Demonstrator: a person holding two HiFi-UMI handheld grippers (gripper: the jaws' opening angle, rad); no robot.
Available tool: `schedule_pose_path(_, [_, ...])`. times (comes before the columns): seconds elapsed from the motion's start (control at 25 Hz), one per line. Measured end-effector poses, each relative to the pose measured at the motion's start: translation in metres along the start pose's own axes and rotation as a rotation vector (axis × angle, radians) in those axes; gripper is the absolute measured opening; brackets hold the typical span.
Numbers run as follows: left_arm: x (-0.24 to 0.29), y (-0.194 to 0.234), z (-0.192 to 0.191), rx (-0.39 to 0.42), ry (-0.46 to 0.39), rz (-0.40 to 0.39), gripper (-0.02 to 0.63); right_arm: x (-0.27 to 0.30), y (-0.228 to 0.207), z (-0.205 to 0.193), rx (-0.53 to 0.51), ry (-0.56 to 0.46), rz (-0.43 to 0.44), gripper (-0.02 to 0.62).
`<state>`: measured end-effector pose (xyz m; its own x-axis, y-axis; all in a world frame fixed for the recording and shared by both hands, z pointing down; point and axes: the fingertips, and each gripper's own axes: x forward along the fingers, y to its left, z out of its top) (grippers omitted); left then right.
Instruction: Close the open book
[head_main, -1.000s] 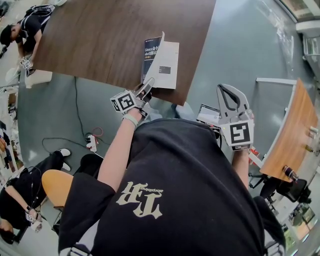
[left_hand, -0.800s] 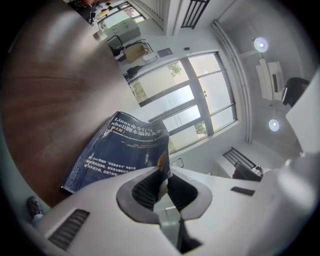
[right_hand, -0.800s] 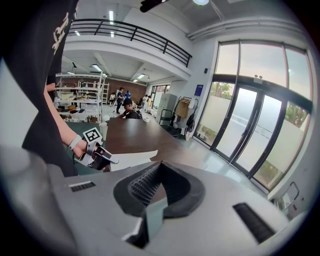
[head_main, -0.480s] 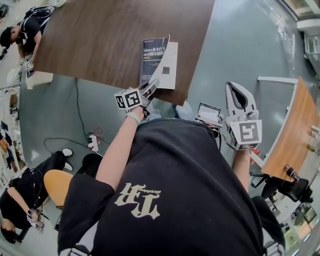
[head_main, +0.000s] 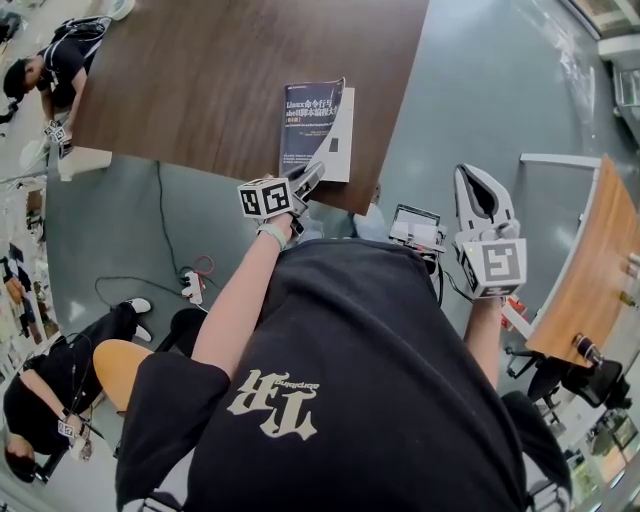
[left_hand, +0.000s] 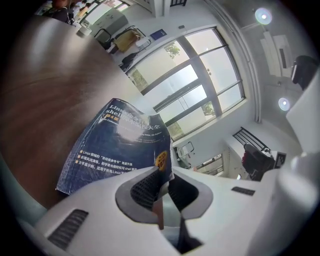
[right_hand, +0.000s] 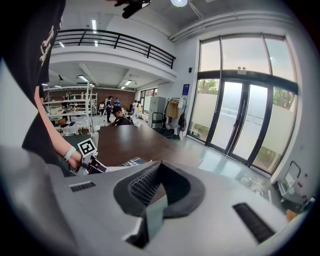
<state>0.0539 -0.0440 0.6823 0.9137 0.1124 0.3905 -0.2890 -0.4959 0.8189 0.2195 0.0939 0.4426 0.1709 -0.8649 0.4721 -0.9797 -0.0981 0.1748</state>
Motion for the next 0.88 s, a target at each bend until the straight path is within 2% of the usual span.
schedule_pose_path(0.32, [0.016,0.013,-0.015,0.046,0.093,0.058,0.041,0.003,-0.012,-0.009,0.027,-0.008,0.001,-0.011])
schedule_pose_path(0.88, [0.04,0.016,-0.028,0.063,0.183,0.079,0.083,0.01,-0.028,-0.014,0.022,0.001,0.025,-0.012])
